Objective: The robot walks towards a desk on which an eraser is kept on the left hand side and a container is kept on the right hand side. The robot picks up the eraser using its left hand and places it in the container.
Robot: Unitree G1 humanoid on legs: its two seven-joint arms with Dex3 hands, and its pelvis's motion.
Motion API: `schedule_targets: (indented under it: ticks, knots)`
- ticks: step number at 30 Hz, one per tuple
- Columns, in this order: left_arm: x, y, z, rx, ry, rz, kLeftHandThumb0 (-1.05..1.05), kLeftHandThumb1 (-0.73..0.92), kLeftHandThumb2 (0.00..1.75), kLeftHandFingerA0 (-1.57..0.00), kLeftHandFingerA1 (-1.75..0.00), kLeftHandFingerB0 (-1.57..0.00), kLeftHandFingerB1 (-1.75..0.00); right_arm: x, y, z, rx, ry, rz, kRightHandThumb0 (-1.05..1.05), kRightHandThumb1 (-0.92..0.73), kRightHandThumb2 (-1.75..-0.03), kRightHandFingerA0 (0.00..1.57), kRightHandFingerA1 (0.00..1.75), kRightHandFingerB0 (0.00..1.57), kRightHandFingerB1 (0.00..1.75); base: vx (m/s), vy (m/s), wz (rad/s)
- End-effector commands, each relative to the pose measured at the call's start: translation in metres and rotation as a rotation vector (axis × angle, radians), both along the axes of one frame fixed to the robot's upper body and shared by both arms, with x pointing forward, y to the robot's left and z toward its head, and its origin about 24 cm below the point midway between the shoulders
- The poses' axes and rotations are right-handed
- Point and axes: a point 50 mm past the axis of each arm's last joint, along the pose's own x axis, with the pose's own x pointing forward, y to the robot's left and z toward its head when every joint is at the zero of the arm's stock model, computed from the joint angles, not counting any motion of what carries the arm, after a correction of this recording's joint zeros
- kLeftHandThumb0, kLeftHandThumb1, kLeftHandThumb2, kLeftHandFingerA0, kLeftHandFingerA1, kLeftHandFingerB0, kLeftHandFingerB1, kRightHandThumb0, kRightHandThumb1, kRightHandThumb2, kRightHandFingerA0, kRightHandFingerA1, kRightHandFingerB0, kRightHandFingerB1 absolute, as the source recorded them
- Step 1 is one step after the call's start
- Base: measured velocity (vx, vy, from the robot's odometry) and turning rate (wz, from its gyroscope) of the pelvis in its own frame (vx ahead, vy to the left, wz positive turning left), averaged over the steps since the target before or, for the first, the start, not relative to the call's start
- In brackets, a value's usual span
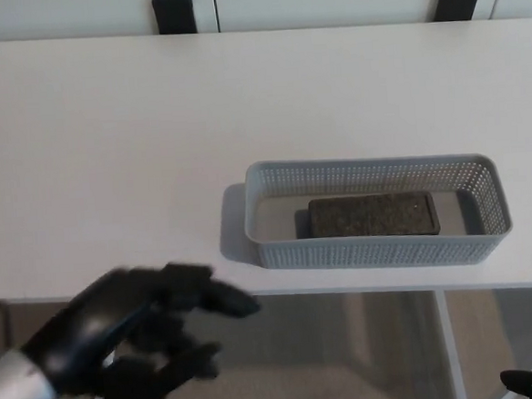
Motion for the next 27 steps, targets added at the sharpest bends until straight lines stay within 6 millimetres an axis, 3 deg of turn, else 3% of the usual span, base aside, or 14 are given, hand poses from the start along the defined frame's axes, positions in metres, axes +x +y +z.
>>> schedule_targets:
  ticks: [1,2,6,7,8,9,10,11,12,14,18,22,24,27]
  knots:
    - [-0.08,0.107,-0.031,-0.364,0.603,-0.24,-0.79,0.63,0.64,-0.47,-0.4,-0.3,-0.32,-0.021,-0.012,-0.009,-0.032,0.063,-0.007,-0.15,-0.65,-0.59,0.47,0.45,0.36,0.39,0.0,0.0,0.0]
    - [-0.079,0.11,-0.047,-0.306,0.607,-0.169,-0.8,0.66,0.61,-0.33,-0.35,-0.27,-0.3,-0.02,-0.011,-0.009,-0.033,0.058,-0.007,-0.15,-0.65,-0.58,0.47,0.45,0.37,0.39,0.0,0.0,0.0]
    - [-0.072,0.109,-0.084,-0.129,0.606,0.052,-0.79,0.63,0.6,-0.22,-0.33,-0.25,-0.29,-0.021,-0.009,-0.011,-0.017,0.058,-0.019,-0.15,-0.65,-0.58,0.45,0.45,0.36,0.39,0.0,0.0,0.0]
    - [-0.069,0.111,-0.1,-0.078,0.565,0.178,-0.8,0.47,0.83,-0.12,-0.43,-0.18,-0.39,-0.022,-0.008,-0.01,-0.014,0.052,-0.021,-0.17,-0.65,-0.58,0.45,0.46,0.35,0.39,0.0,0.0,0.0]
    - [-0.066,0.111,-0.112,-0.081,0.54,0.307,-0.76,0.46,0.8,-0.07,-0.42,-0.18,-0.39,-0.021,-0.009,-0.009,-0.007,0.044,-0.03,-0.19,-0.65,-0.59,0.45,0.46,0.35,0.39,0.0,0.0,0.0]
    - [-0.061,0.11,-0.118,-0.095,0.521,0.379,-0.37,0.21,0.86,-0.02,-0.52,0.0,-0.47,-0.019,-0.01,-0.008,0.0,0.037,-0.042,-0.21,-0.65,-0.59,0.45,0.47,0.35,0.39,0.0,0.0,0.0]
    - [-0.058,0.11,-0.121,-0.111,0.509,0.413,-0.78,0.54,0.57,-0.07,-0.32,-0.18,-0.28,-0.017,-0.01,-0.008,0.004,0.032,-0.051,-0.22,-0.66,-0.59,0.45,0.47,0.35,0.39,0.0,0.0,0.0]
    - [-0.055,0.109,-0.125,-0.133,0.497,0.456,-0.78,0.55,0.58,0.0,-0.32,-0.11,-0.28,-0.016,-0.01,-0.008,0.008,0.028,-0.059,-0.27,-0.67,-0.6,0.45,0.49,0.34,0.39,0.0,0.0,0.0]
    - [-0.054,0.108,-0.127,-0.122,0.485,0.484,-0.8,0.48,0.85,-0.05,-0.01,-0.12,-0.13,-0.016,-0.01,-0.008,0.006,0.031,-0.061,-0.3,-0.68,-0.61,0.44,0.48,0.32,0.38,0.0,0.0,0.0]
    - [-0.055,0.11,-0.134,-0.089,0.457,0.541,-0.79,0.46,0.83,0.0,-0.05,-0.02,-0.04,-0.019,-0.008,-0.008,0.015,0.04,-0.059,-0.34,-0.69,-0.61,0.43,0.47,0.3,0.37,0.0,0.0,0.0]
    - [-0.058,0.118,-0.141,-0.046,0.455,0.63,-0.77,0.45,0.79,0.0,-0.08,-0.04,-0.09,-0.021,-0.006,-0.008,0.01,0.037,-0.047,-0.35,-0.7,-0.61,0.43,0.46,0.3,0.37,0.0,0.0,0.0]
    - [-0.077,0.158,-0.156,0.278,0.477,0.709,-0.79,0.46,0.88,0.0,-0.13,0.0,-0.09,-0.022,-0.008,-0.008,0.015,0.032,-0.041,-0.39,-0.74,-0.62,0.36,0.44,0.27,0.36,0.0,0.0,0.0]
    - [-0.08,0.168,-0.158,0.275,0.513,0.758,-0.77,0.45,0.89,-0.06,-0.17,-0.06,-0.11,-0.021,-0.009,-0.007,0.014,0.028,-0.043,-0.4,-0.73,-0.61,0.35,0.43,0.27,0.36,0.0,0.0,0.0]
    - [-0.08,0.173,-0.159,0.225,0.523,0.816,-0.76,0.42,0.88,0.0,-0.15,0.0,-0.12,-0.019,-0.009,-0.005,0.008,0.024,-0.048,-0.4,-0.74,-0.61,0.35,0.43,0.27,0.36,0.0,0.0,0.0]
